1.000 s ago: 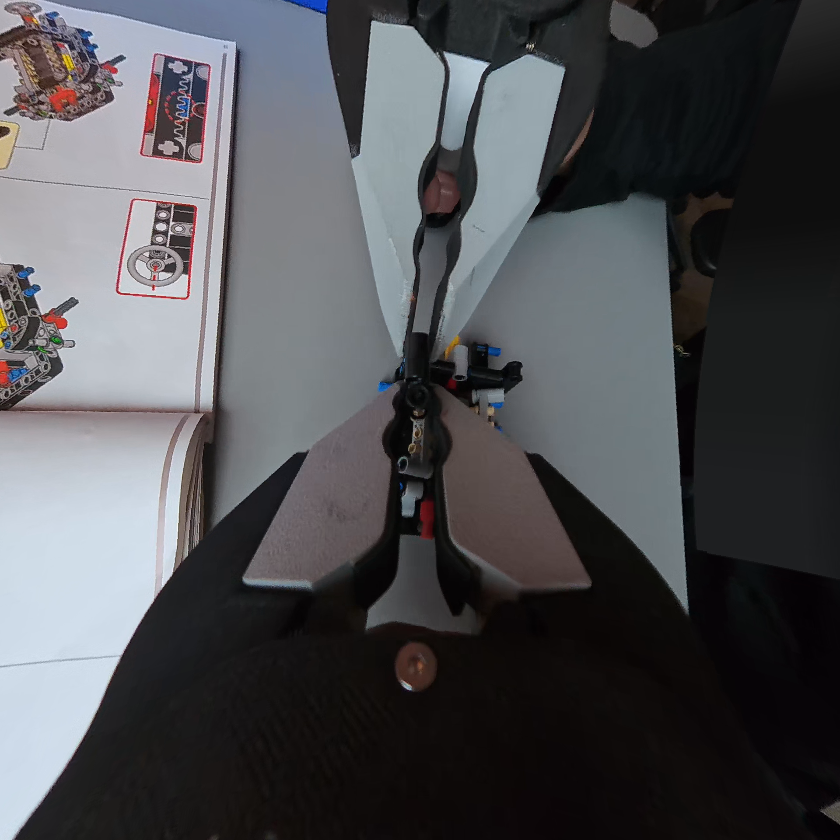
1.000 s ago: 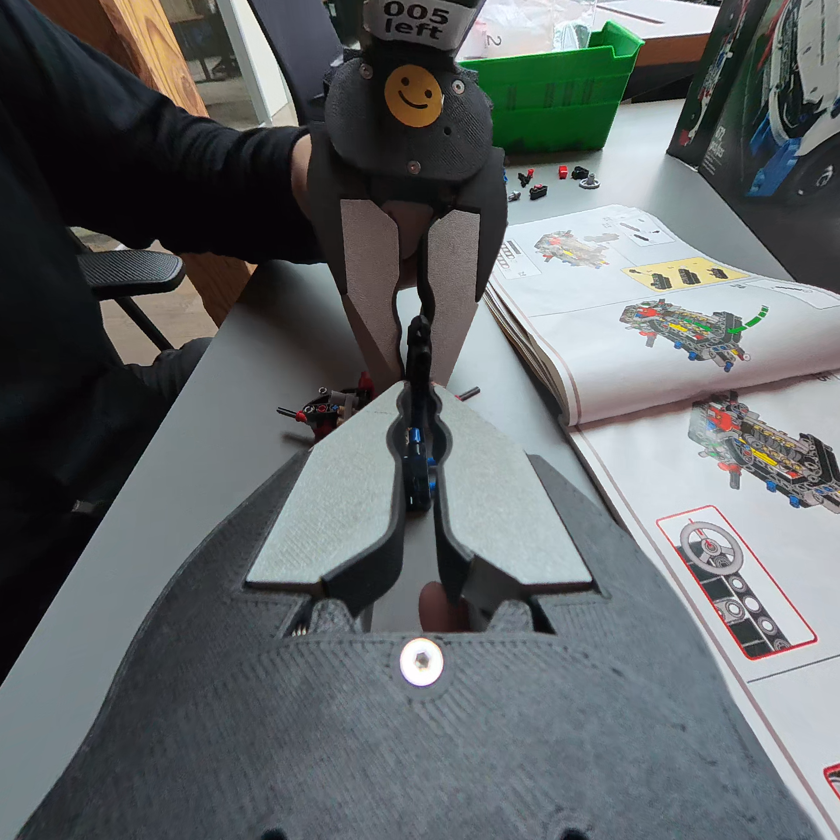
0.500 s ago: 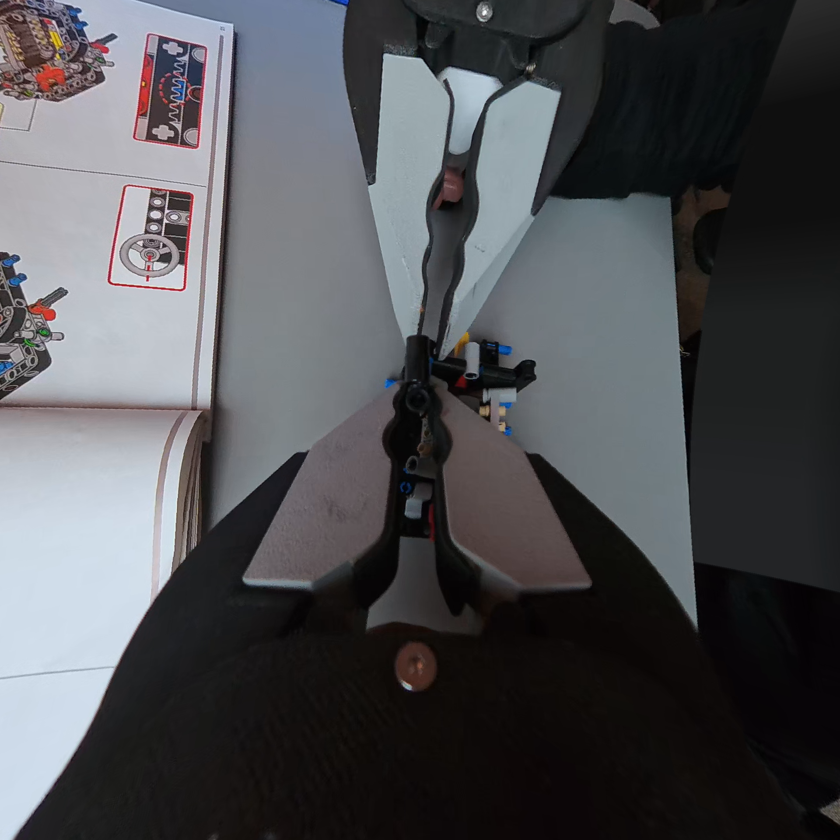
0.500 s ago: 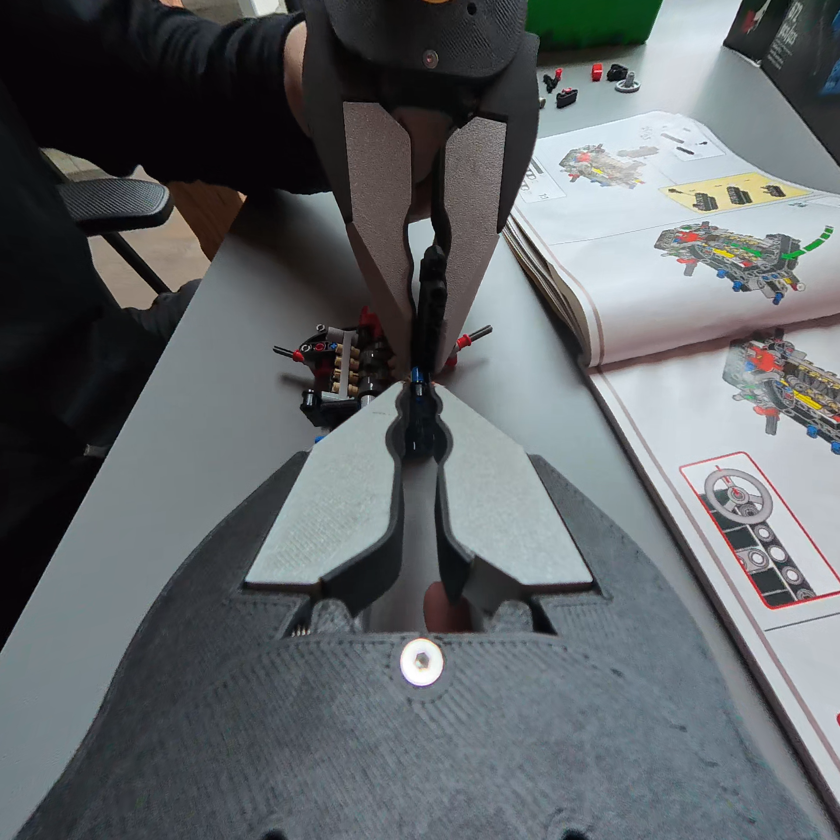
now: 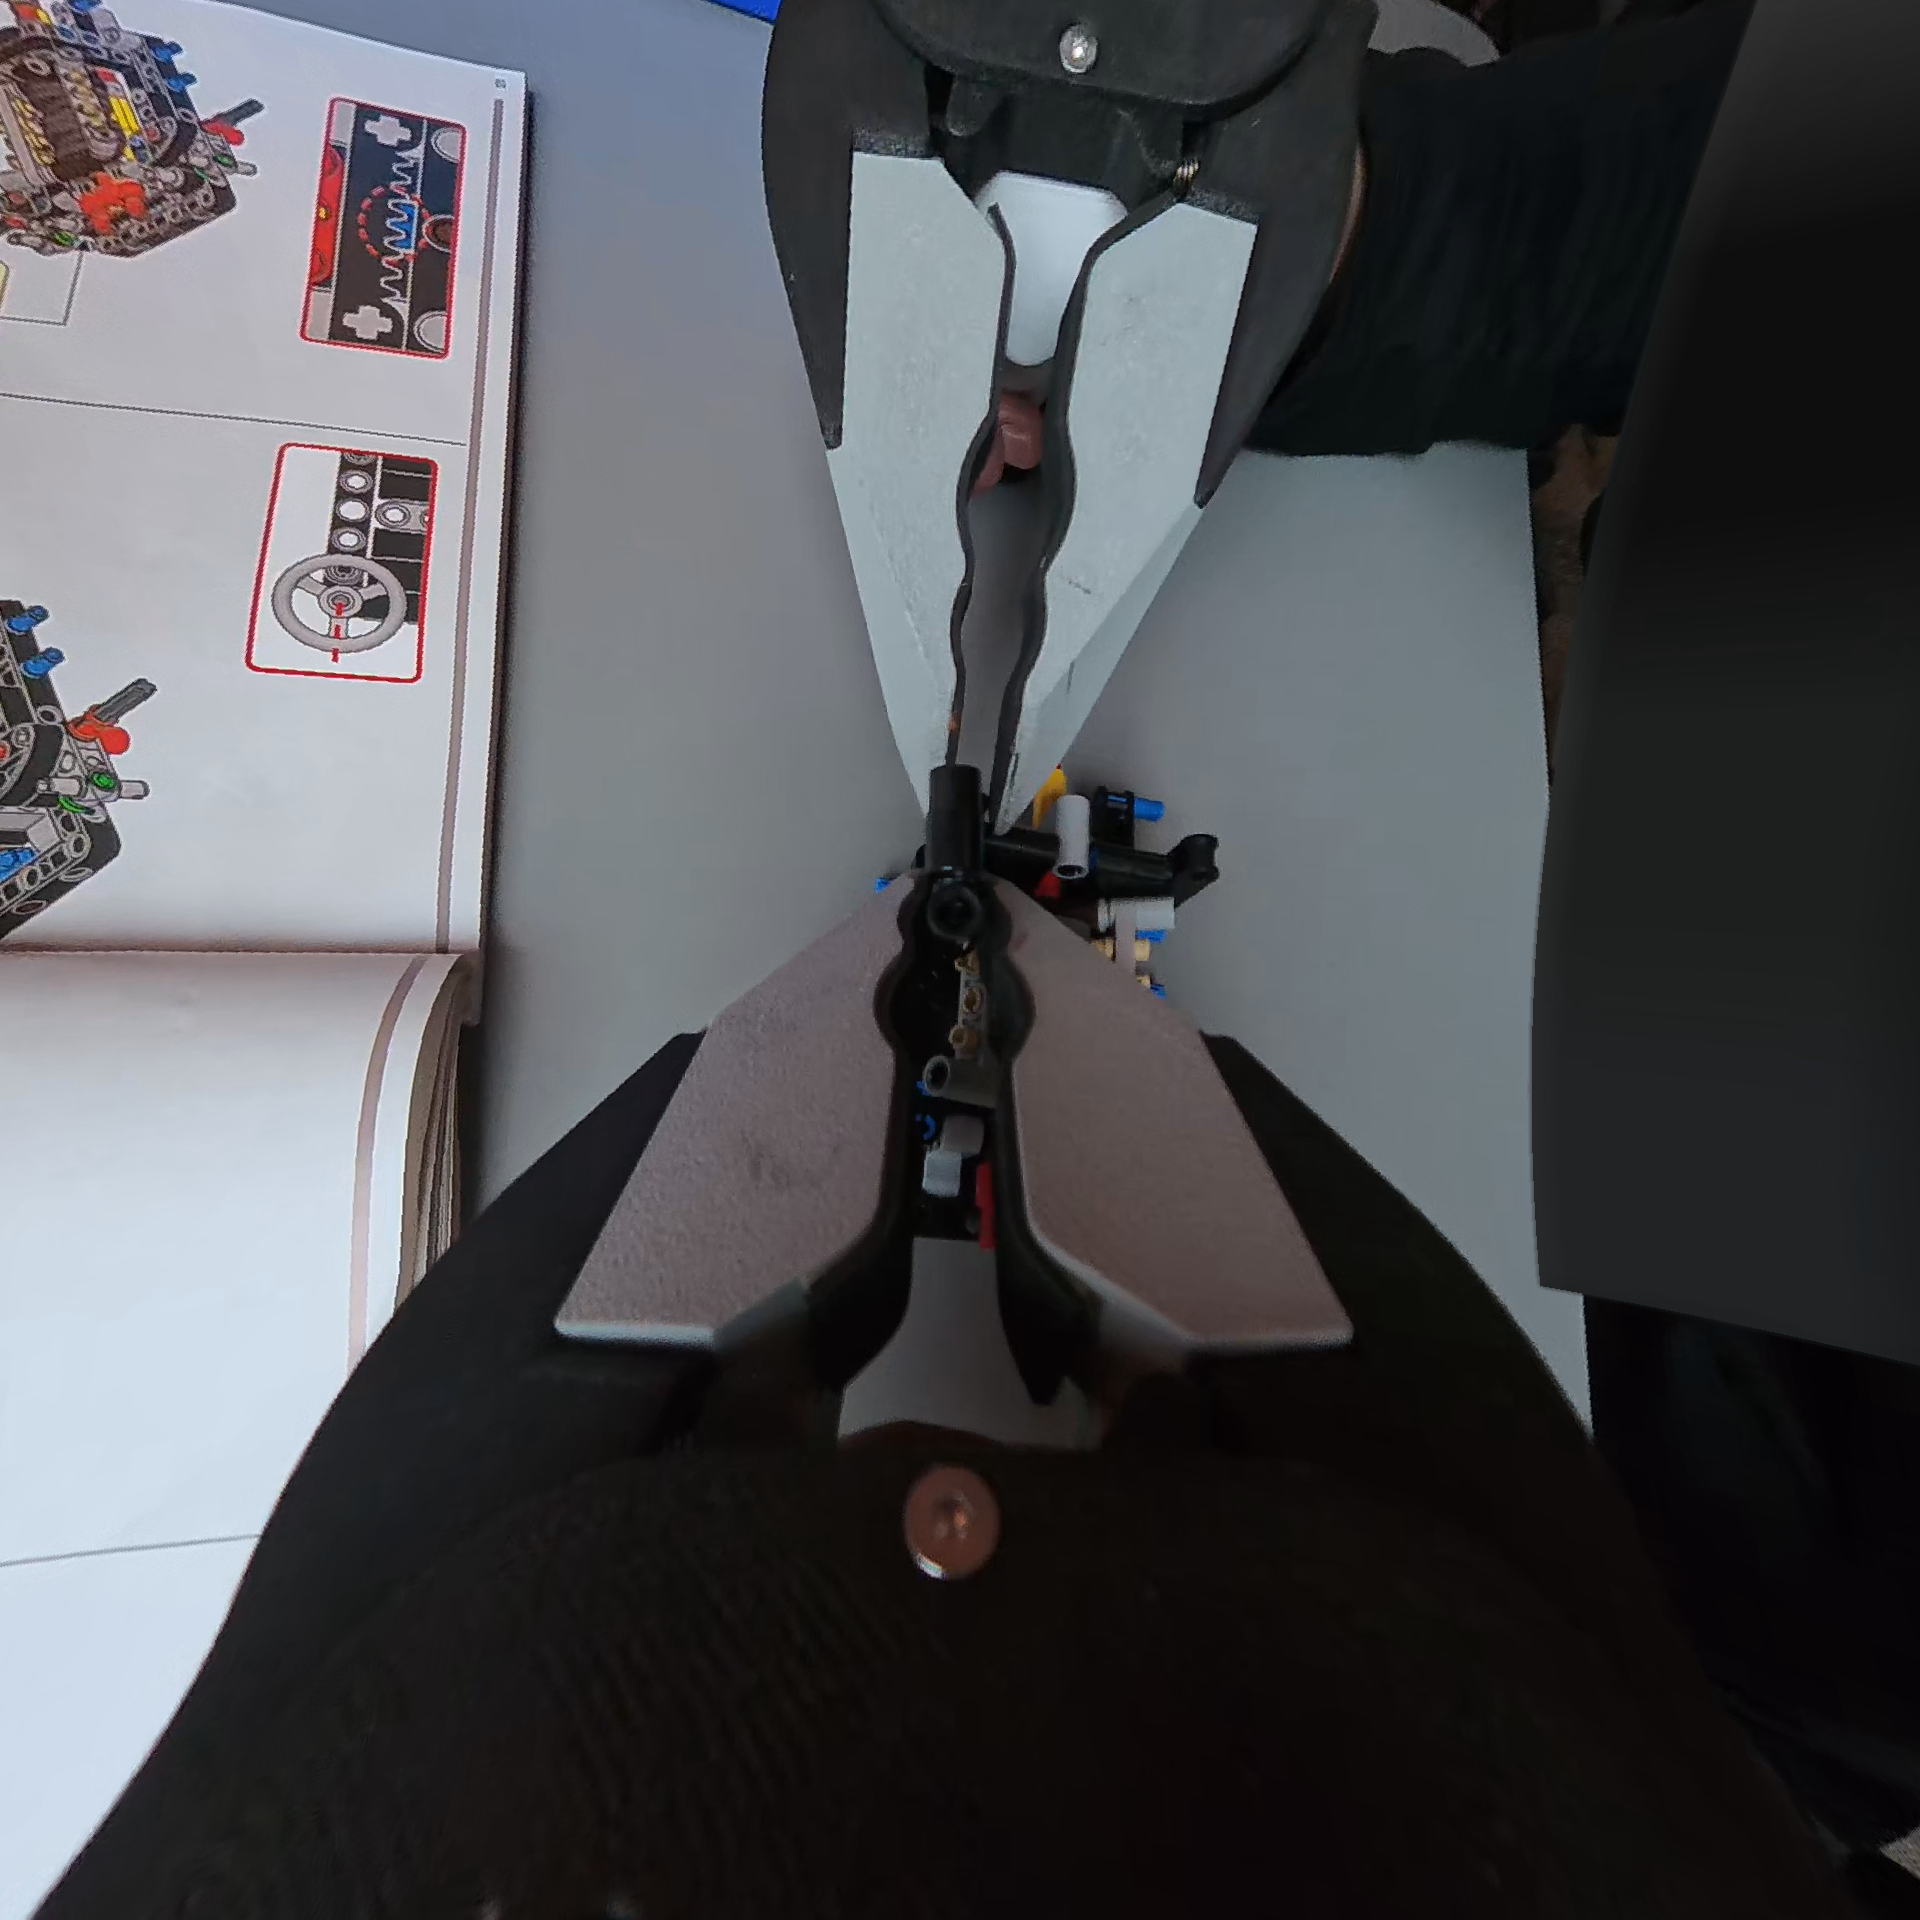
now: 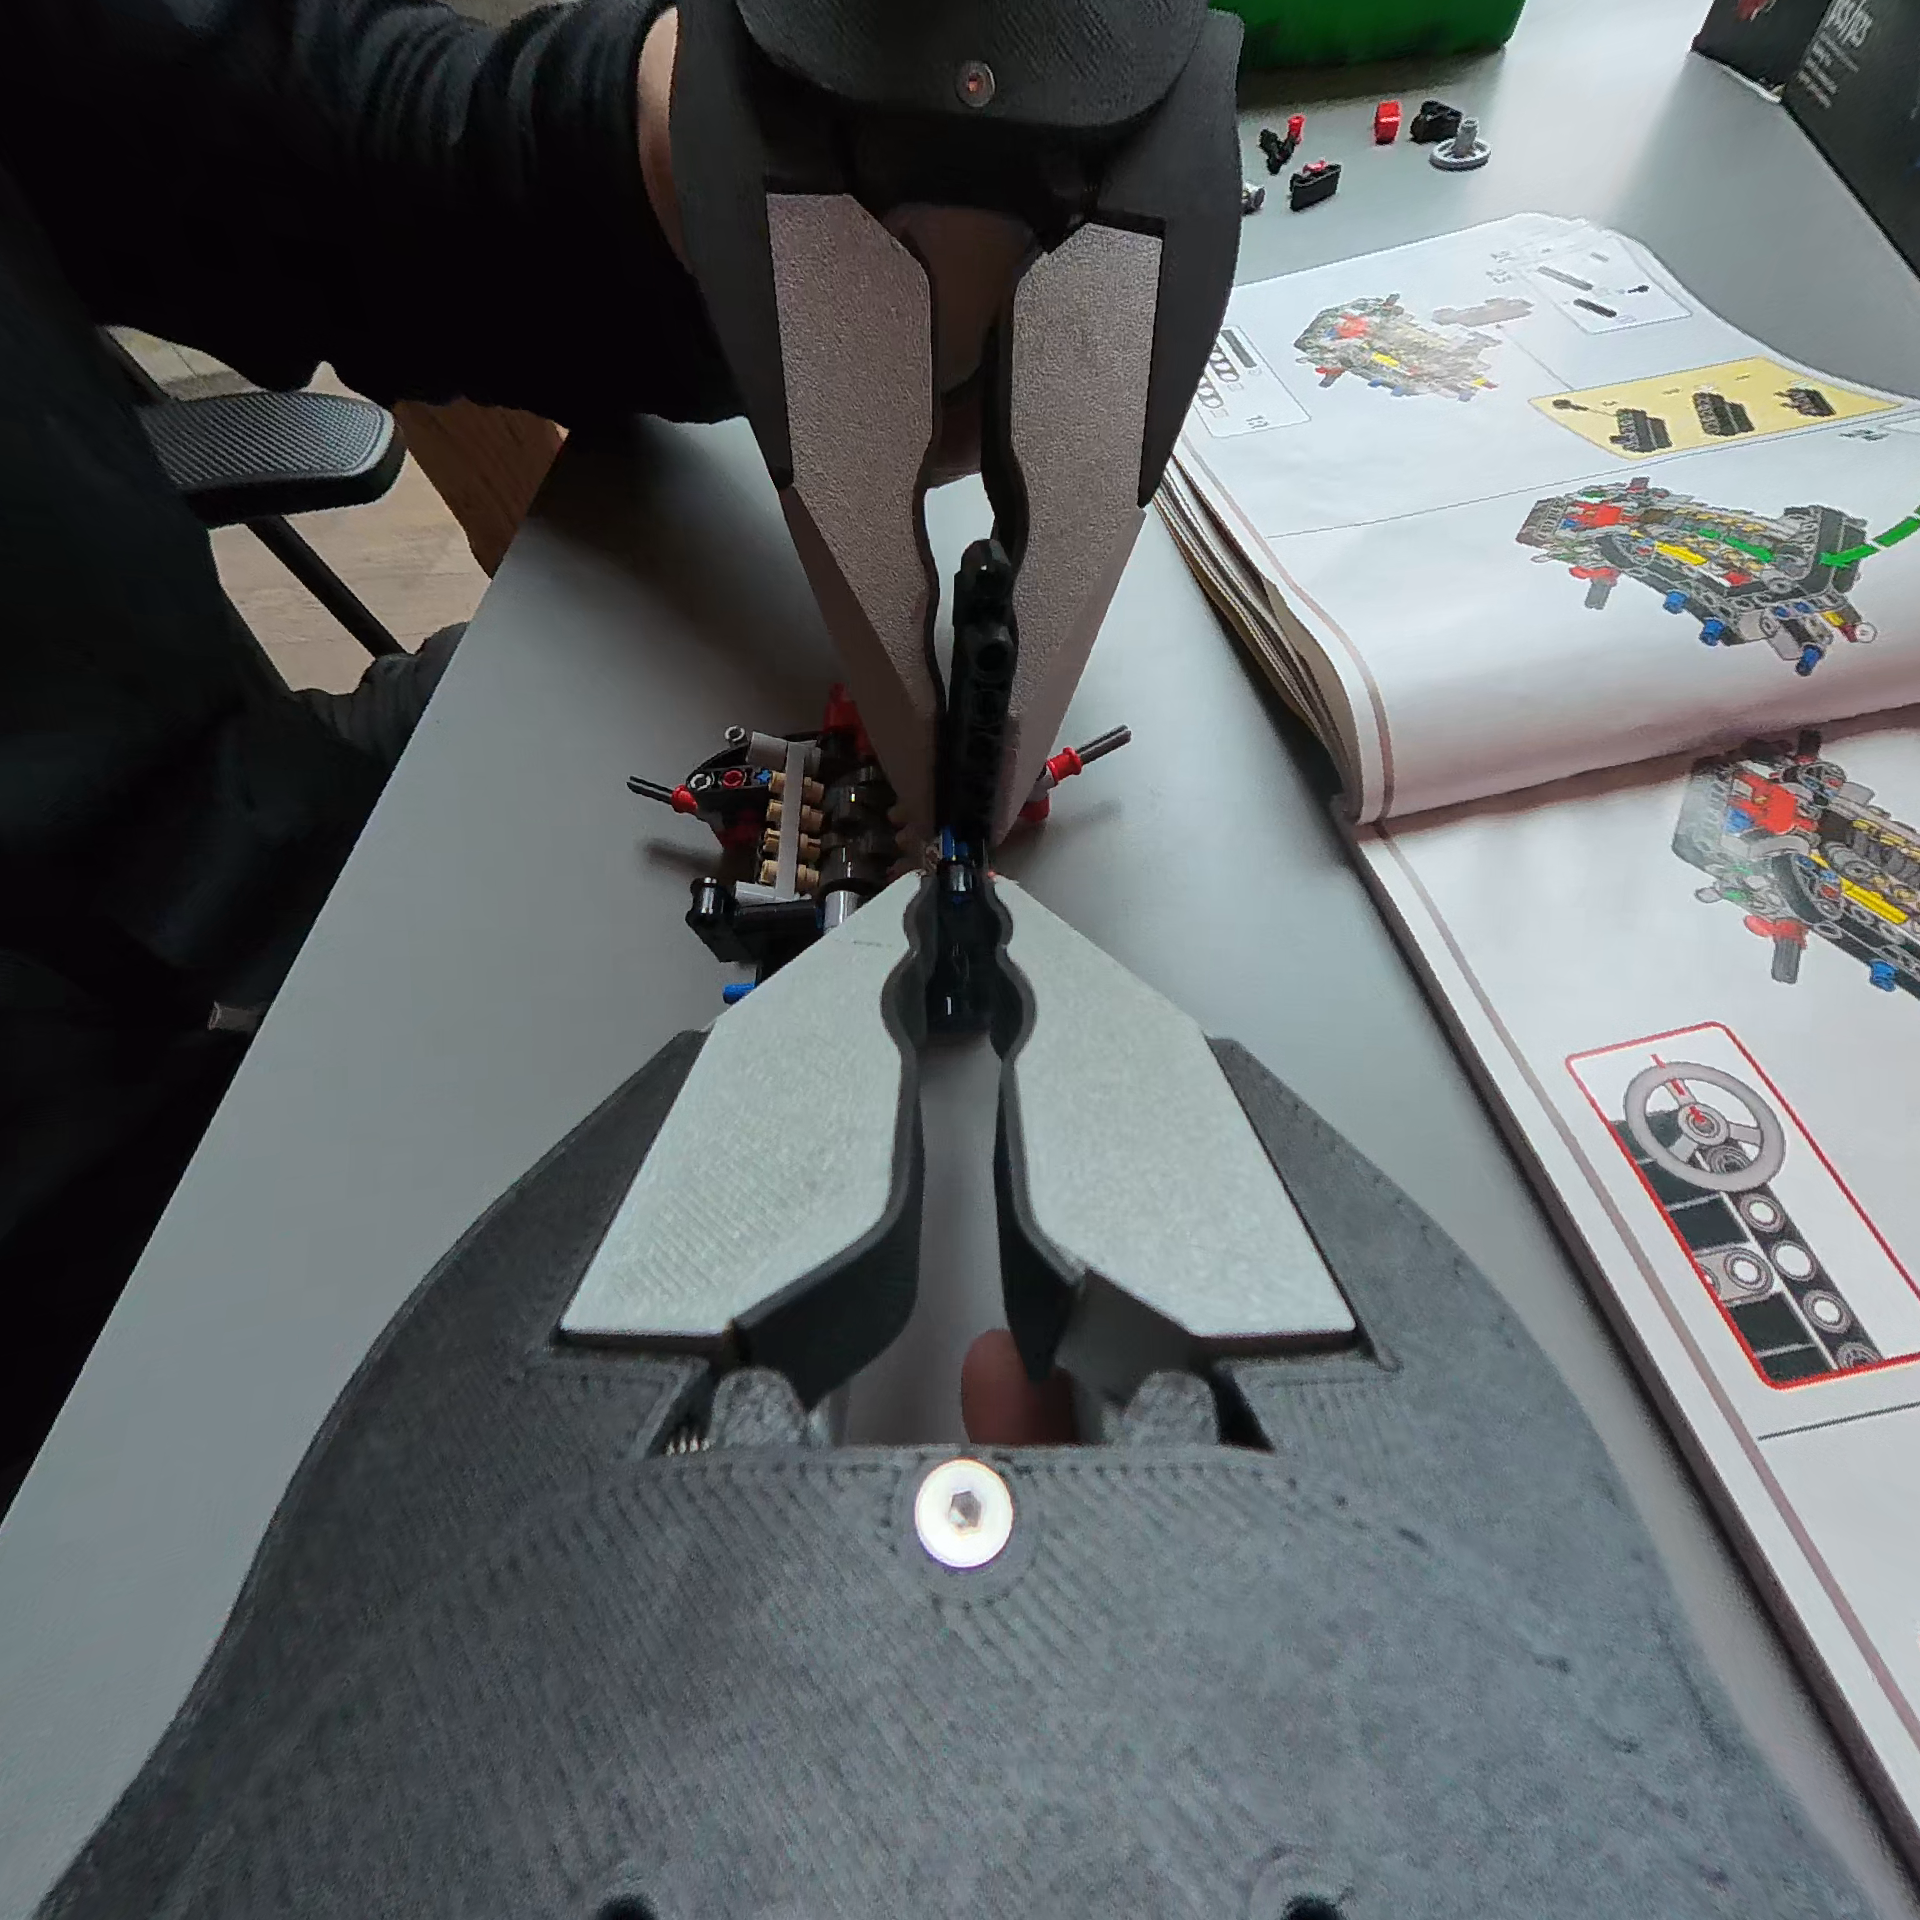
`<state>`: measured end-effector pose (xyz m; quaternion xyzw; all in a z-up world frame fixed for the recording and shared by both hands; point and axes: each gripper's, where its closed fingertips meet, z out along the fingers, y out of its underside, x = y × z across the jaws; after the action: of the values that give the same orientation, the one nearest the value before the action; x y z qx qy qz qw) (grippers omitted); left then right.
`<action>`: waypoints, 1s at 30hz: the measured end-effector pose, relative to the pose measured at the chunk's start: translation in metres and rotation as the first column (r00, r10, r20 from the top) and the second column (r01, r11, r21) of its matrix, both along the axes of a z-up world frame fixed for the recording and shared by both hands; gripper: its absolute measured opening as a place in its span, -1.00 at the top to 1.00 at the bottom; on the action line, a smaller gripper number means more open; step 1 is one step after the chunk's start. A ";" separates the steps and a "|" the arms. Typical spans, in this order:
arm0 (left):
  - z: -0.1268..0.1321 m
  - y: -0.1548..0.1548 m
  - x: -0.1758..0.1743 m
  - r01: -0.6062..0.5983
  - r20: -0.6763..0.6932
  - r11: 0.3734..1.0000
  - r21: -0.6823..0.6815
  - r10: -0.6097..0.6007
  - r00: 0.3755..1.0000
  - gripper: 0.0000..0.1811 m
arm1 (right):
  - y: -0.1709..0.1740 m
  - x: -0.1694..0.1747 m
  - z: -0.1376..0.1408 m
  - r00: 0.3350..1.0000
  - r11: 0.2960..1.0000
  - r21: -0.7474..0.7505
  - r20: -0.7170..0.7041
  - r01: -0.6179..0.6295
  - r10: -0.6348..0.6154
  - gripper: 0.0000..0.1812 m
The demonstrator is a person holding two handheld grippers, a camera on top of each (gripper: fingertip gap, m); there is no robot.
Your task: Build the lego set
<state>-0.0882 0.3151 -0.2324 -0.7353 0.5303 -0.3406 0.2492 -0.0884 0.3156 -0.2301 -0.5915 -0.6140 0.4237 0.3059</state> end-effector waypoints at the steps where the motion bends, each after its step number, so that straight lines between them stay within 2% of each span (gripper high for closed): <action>1: 0.000 0.000 0.000 0.000 -0.004 1.000 0.000 0.000 1.000 0.94 | 0.000 0.000 0.000 1.000 1.000 -0.001 0.003 0.000 0.000 0.95; 19: 0.001 -0.001 0.005 0.001 -0.054 0.999 0.042 0.002 0.999 0.94 | 0.000 -0.001 -0.002 0.997 0.996 0.089 0.070 0.008 -0.014 0.96; 22: 0.001 -0.001 0.007 0.004 -0.074 0.999 0.039 -0.002 0.997 0.95 | 0.000 -0.001 -0.002 0.998 0.996 0.091 0.062 0.012 -0.018 0.97; 27: 0.001 -0.001 0.006 -0.019 -0.030 0.999 0.028 0.020 0.999 0.94 | 0.000 -0.001 -0.001 1.000 0.995 0.100 0.018 0.001 -0.003 0.97; 29: 0.002 -0.001 0.007 -0.030 -0.008 0.999 0.016 0.030 1.000 0.94 | 0.000 -0.001 0.000 1.000 0.996 0.094 0.003 0.004 -0.004 0.95; 30: 0.002 0.001 0.007 -0.037 -0.003 0.999 0.023 0.037 0.999 0.94 | -0.002 0.000 0.000 1.000 0.997 0.081 0.004 -0.014 0.013 0.85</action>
<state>-0.0811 0.3157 -0.2304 -0.7427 0.5208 -0.3286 0.2630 -0.0884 0.3133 -0.2299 -0.5753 -0.6352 0.3995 0.3256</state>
